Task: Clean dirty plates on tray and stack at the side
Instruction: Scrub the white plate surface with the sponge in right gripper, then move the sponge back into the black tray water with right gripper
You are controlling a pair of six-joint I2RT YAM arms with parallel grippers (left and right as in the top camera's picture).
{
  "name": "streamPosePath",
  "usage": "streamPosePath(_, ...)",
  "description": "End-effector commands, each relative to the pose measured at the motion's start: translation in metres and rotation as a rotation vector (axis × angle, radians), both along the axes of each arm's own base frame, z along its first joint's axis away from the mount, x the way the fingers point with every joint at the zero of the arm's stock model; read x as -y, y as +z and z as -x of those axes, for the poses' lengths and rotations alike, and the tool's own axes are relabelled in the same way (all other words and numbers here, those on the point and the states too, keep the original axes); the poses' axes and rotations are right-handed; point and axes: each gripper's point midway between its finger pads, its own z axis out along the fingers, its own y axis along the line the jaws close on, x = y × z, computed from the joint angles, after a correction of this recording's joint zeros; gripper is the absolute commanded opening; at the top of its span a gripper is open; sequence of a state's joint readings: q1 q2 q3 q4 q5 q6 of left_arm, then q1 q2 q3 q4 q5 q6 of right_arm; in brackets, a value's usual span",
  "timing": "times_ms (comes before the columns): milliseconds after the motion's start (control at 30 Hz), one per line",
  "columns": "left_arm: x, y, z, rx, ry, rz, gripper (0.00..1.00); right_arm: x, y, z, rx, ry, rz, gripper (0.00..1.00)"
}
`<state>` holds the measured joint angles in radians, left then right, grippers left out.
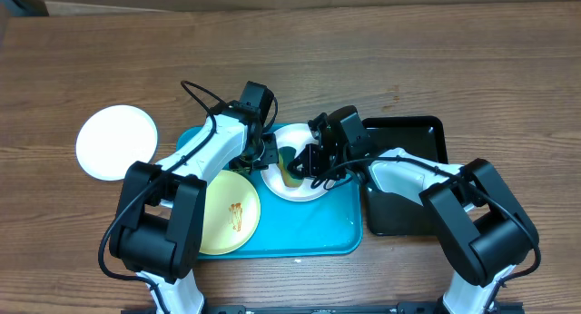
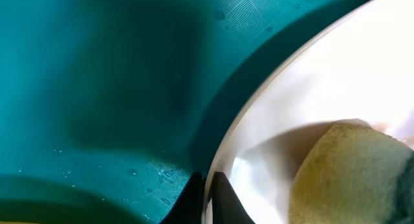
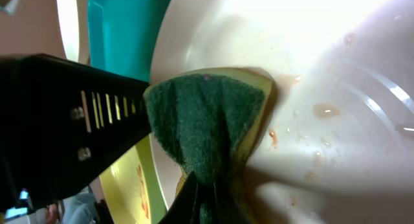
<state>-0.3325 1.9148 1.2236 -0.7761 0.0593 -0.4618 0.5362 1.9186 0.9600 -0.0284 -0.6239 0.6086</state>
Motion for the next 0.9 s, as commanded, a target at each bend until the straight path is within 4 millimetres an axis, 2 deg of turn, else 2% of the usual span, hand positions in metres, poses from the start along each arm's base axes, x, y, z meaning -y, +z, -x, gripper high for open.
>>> streamPosePath(0,-0.005,-0.006,0.004,-0.017,0.012,-0.020,0.04,0.008,-0.004,-0.006,0.030,0.016,0.018,0.04)
streamPosePath(133,-0.005,-0.006,0.004,-0.017,0.013,-0.020,0.04,0.031,-0.009,-0.015,0.030,-0.001,0.039,0.04)
streamPosePath(233,-0.005,-0.006,0.004,-0.017,0.013,-0.020,0.04,0.040,-0.010,-0.020,0.042,-0.003,0.045,0.04)
streamPosePath(300,-0.005,-0.006,0.004,-0.017,0.013,-0.020,0.04,0.040,-0.003,-0.022,0.051,0.012,0.009,0.04)
streamPosePath(567,-0.005,-0.006,0.004,-0.016,0.012,-0.020,0.04,0.025,0.063,-0.027,0.132,0.093,-0.177,0.04)
streamPosePath(667,-0.005,-0.006,0.004,-0.016,0.009,-0.021,0.04,0.027,0.086,-0.029,0.173,0.095,-0.206,0.04)
streamPosePath(767,-0.005,-0.006,0.004,-0.016,0.009,-0.021,0.04,0.040,0.102,-0.032,0.204,0.071,-0.196,0.04)
streamPosePath(867,-0.005,-0.006,0.004,-0.016,0.009,-0.021,0.04,0.065,0.105,-0.038,0.220,0.018,-0.136,0.04)
